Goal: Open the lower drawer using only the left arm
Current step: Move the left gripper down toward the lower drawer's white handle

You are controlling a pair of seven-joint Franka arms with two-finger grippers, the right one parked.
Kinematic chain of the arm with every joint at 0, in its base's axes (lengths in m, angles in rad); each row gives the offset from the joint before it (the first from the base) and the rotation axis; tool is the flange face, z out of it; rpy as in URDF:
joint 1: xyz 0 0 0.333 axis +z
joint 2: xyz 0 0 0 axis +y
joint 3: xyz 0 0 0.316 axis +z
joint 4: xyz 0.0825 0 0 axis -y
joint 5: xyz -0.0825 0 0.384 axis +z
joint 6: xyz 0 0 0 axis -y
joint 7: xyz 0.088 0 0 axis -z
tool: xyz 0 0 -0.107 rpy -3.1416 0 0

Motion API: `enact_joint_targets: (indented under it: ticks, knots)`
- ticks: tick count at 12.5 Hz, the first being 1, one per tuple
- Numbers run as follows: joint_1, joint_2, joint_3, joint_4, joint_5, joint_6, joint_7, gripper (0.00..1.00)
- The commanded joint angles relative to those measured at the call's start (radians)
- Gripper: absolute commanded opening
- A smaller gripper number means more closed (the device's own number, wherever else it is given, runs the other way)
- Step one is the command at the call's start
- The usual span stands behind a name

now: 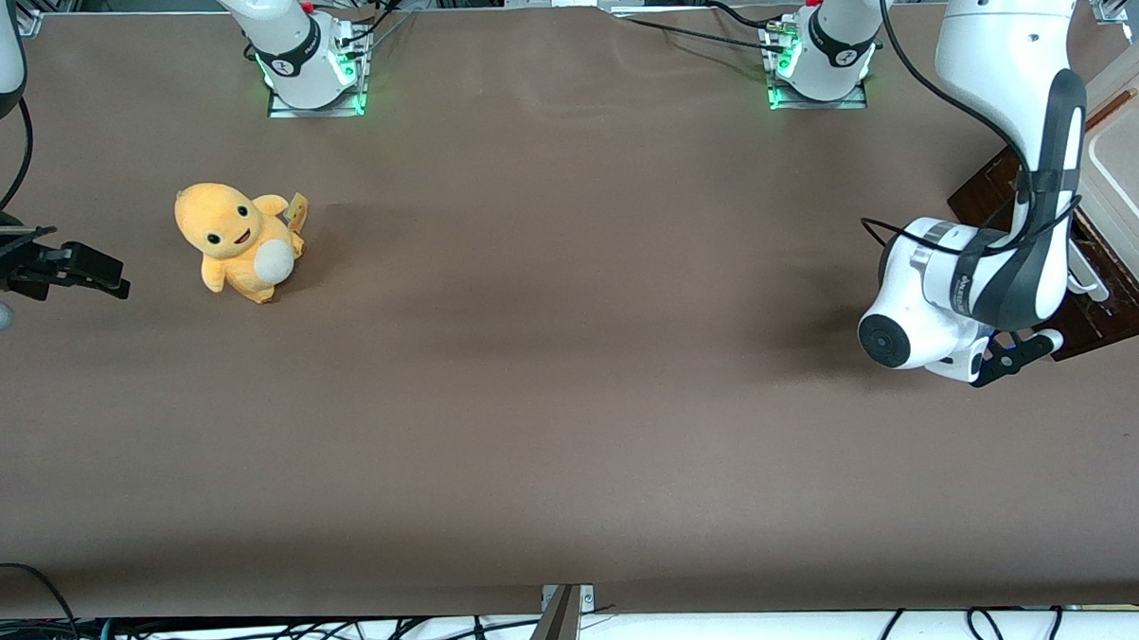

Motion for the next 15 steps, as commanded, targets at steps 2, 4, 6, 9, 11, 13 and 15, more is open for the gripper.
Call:
enact_joint_targets:
  ticks: [2, 4, 6, 9, 11, 13, 15]
  knots:
    - [0.034, 0.018, 0.0, -0.026, 0.063, 0.044, -0.059, 1.0]
    - [0.044, 0.026, 0.0, -0.046, 0.089, 0.049, -0.059, 1.0]
    - [0.045, 0.026, 0.009, -0.069, 0.099, 0.048, -0.059, 1.0]
    - [0.059, 0.024, 0.011, -0.11, 0.099, 0.041, -0.059, 1.0]
    - [0.061, 0.012, 0.012, -0.138, 0.097, 0.028, -0.059, 1.0]
    - [0.062, 0.011, 0.012, -0.146, 0.097, 0.002, -0.059, 1.0]
    - [0.062, -0.012, 0.012, -0.167, 0.095, -0.011, -0.059, 1.0]
